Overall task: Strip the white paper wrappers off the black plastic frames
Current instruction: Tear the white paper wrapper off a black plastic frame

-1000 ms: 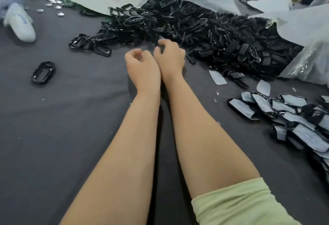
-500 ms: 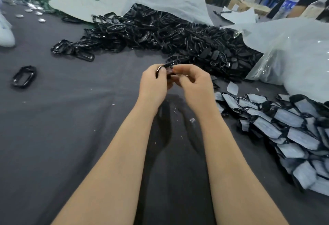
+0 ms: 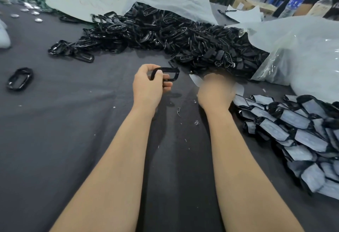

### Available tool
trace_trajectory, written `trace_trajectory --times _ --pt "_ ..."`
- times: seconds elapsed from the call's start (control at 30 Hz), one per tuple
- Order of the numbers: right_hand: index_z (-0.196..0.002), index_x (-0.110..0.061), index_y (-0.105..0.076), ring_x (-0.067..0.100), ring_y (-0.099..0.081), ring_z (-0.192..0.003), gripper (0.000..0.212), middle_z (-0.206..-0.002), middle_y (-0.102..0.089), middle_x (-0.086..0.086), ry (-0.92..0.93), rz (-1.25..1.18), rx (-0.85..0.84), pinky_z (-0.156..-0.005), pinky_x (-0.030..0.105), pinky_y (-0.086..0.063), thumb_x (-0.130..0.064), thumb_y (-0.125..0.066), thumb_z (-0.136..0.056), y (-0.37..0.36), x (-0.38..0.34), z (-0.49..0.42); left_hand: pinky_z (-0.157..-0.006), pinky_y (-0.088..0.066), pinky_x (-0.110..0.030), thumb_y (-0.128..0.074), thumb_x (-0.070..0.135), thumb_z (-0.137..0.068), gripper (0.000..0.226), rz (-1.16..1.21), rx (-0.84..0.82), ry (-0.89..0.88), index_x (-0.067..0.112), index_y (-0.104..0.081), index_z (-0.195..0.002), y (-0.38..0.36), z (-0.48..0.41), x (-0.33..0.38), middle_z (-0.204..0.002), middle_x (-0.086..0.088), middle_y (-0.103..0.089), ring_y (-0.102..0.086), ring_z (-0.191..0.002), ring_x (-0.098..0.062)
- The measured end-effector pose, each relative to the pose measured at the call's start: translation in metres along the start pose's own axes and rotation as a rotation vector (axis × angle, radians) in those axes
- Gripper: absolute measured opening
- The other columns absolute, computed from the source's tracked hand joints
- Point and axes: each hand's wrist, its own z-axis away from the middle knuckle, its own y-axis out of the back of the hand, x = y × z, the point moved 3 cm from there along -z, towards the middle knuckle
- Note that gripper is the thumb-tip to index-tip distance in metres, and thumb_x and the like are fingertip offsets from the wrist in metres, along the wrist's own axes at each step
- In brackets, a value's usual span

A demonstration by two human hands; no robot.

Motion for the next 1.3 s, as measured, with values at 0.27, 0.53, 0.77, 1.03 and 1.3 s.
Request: trace_trajectory --times 0.27,0.53,0.77,1.03,1.3 --pt "-0.124 -0.013 -0.060 0.033 -0.044 -0.118 0.029 -0.128 -0.052 0.011 0.036 -0.008 0.100 -0.093 0.038 -0.036 -0.019 -0.046 -0.099 0.007 0.003 -0.002 -0.054 -0.051 -0.019 -0.036 0.005 -0.100 0.024 -0.012 -0.013 -0.010 0.022 -0.053 -0.093 -0.003 0.002 0.000 -0.077 -0.003 -0.068 -0.059 -0.049 -0.005" --pt "-0.102 -0.008 -0.059 0.017 -0.066 -0.078 0.017 -0.090 -0.063 0.005 0.112 -0.738 0.218 -0.071 0.024 -0.048 -0.012 -0.043 -0.100 0.024 -0.013 0.014 -0.054 -0.048 -0.018 -0.039 0.009 -0.099 0.019 -0.012 -0.022 -0.058 0.024 -0.048 -0.090 -0.008 0.005 -0.001 -0.072 0.002 -0.069 -0.056 -0.048 -0.002" --pt "-0.087 -0.012 -0.059 0.003 -0.064 -0.055 0.020 -0.083 -0.061 0.006 0.010 -1.305 -0.094 -0.056 0.015 -0.052 0.000 -0.046 -0.097 0.010 -0.023 0.037 -0.059 -0.054 -0.017 -0.044 0.011 -0.099 0.018 0.025 -0.049 -0.081 0.026 -0.053 -0.093 -0.010 0.013 0.001 -0.081 0.003 -0.070 -0.069 -0.064 -0.006" --pt "-0.088 -0.014 -0.058 0.005 -0.067 -0.064 0.018 -0.089 -0.062 0.007 0.053 -1.246 -0.089 -0.062 0.015 -0.053 0.001 -0.051 -0.094 0.009 -0.025 0.039 -0.061 -0.055 -0.016 -0.045 0.012 -0.099 0.014 0.003 -0.069 -0.052 0.022 -0.053 -0.102 -0.010 0.011 0.001 -0.087 0.003 -0.068 -0.071 -0.069 -0.006" --pt "-0.090 -0.013 -0.054 0.010 -0.069 -0.068 0.012 -0.094 -0.063 0.011 0.083 -1.156 0.027 -0.071 0.026 -0.058 -0.002 -0.060 -0.090 0.008 -0.023 0.041 -0.063 -0.055 -0.015 -0.053 0.015 -0.096 0.012 -0.045 -0.108 -0.110 0.026 -0.054 -0.092 -0.010 0.012 0.001 -0.087 0.004 -0.069 -0.069 -0.069 -0.002"
